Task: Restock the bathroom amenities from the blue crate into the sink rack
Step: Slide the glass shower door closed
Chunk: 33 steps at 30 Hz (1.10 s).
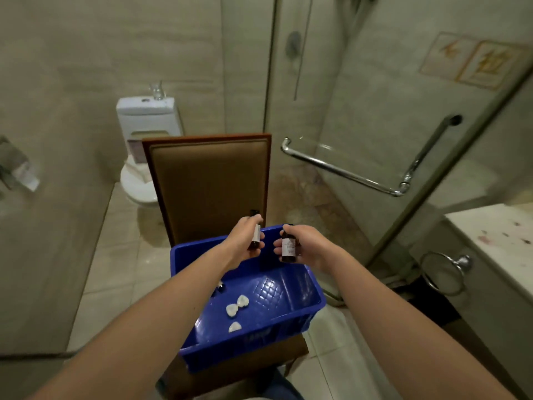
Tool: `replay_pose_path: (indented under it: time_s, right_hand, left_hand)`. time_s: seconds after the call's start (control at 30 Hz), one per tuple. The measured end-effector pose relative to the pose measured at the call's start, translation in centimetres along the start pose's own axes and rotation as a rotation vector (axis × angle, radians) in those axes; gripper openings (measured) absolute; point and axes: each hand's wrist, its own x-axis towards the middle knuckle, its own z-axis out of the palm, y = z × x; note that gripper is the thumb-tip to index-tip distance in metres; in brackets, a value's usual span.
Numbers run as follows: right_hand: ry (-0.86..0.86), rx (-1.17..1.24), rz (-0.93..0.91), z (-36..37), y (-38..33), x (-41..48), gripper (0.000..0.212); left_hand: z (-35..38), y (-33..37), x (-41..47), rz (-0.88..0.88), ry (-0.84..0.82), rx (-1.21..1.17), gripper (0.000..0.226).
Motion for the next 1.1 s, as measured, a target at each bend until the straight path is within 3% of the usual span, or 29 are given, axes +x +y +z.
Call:
replay_pose_path:
  time_s: [0.27,0.6,1.1]
  right_hand:
    - [0.149,-0.035,-0.150,-5.2,-1.5,-7.5,0.027]
    - [0.386,-0.108,-0.239,-13.6,-2.0,-13.1,0.023]
    - [0.662,-0.240,-0.255,-31.1,-0.2,-24.6,0.025]
  left_hand:
    - [5.1,2.7,-3.7,0.026,-0.225,0.014,0.020]
    - [13.0,5.0,-5.2,0.194,-0.461,0.250,0.031]
    - [34.4,5.1,-8.9,0.407,-0.692,0.496,0.028]
